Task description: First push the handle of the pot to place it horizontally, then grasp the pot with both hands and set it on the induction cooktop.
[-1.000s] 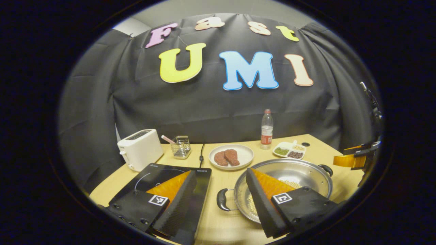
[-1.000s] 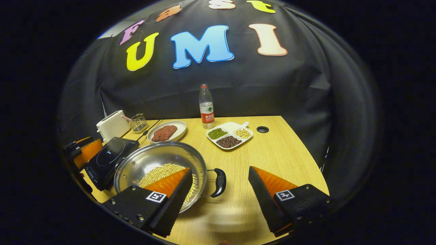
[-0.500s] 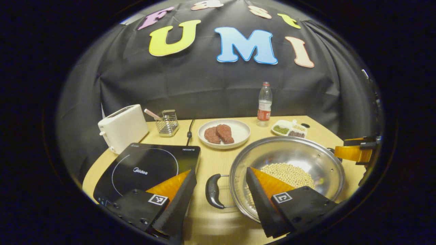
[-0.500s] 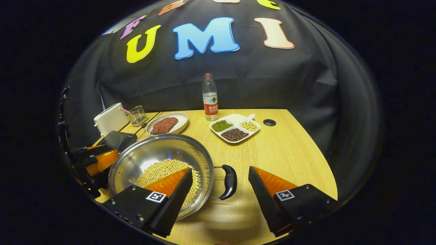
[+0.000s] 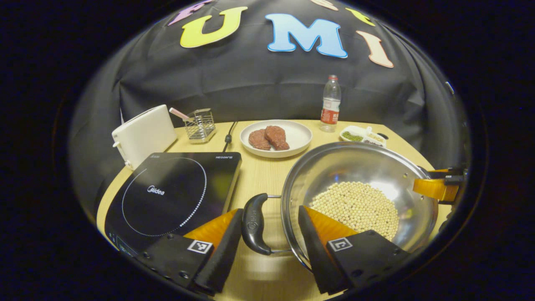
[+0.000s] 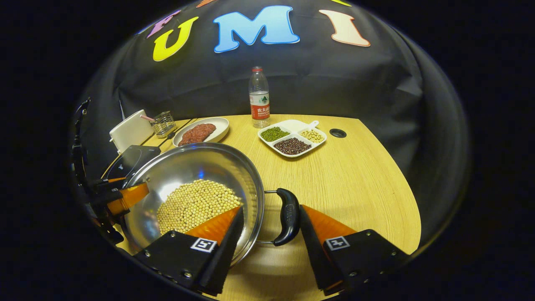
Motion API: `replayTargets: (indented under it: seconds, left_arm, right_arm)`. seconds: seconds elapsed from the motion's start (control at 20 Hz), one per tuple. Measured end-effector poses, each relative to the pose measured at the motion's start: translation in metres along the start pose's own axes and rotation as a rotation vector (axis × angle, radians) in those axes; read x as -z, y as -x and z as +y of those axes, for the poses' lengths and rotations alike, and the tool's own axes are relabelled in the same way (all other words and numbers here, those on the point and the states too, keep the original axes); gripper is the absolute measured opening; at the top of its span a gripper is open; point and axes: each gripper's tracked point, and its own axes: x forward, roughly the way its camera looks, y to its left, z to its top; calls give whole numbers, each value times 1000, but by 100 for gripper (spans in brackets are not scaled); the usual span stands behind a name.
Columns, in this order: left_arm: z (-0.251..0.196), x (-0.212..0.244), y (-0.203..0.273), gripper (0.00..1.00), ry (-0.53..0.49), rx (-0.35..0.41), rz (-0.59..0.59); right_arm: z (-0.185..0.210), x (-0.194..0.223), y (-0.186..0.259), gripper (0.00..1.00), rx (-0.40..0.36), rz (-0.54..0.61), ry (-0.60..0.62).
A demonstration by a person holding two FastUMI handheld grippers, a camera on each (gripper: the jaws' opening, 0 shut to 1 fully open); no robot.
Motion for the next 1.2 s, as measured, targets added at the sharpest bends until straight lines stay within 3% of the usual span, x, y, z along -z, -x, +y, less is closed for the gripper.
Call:
replayTargets:
  seconds: [0.05, 0.1, 0.15, 0.25, 0.3, 0.35, 0.5, 0.55, 0.65, 0.7, 0.75, 0.8, 0.85, 0.9, 1.05, 1.2]
  left_arm:
    - [-1, 1, -2, 81, 0, 1, 6]
    - [-3, 0, -2, 81, 0, 2, 7]
    - [-2, 1, -2, 77, -4, 2, 15]
    - [-1, 2, -6, 80, -8, -4, 24]
    - [-2, 3, -5, 80, -15, -17, 52]
    - [-1, 6, -5, 73, -32, -31, 94]
    - [-1, 3, -6, 73, 3, -20, 77]
    - [-1, -3, -2, 75, 34, -10, 49]
    - [0, -2, -4, 69, 77, 1, 29]
    - [0, 0, -3, 61, 81, 4, 35]
    - [0, -2, -3, 65, 86, 8, 33]
    - [0, -3, -2, 61, 90, 10, 31]
    - [2, -9, 0, 69, 87, 13, 19]
    - [3, -14, 7, 65, 77, 15, 9]
    - [11, -38, 18, 69, 61, 34, -20]
    - [32, -53, 28, 65, 42, 51, -51]
  right_arm:
    - [1, 1, 0, 79, -2, 8, 1]
    - [-6, 3, -2, 79, 16, 10, 8]
    - [-5, 1, 0, 66, 15, 11, -6]
    - [-5, 1, -5, 64, 10, 18, -23]
    - [-4, 1, -3, 60, 16, 22, -25]
    - [-5, 2, 0, 56, 23, 41, -24]
    - [-3, 1, -2, 44, 26, 67, -15]
    - [-4, 0, -2, 50, 28, 62, -5]
    - [-3, -1, 0, 50, 37, 55, 12]
    - [-3, -3, 1, 50, 39, 50, 13]
    - [-3, -5, 4, 50, 42, 46, 16]
    - [-3, -7, 6, 50, 44, 41, 18]
    - [-3, -10, 10, 50, 48, 35, 18]
    - [-2, -12, 15, 49, 51, 31, 8]
    - [9, -18, 29, 49, 63, 25, -31]
    - [30, -25, 38, 49, 76, 13, -47]
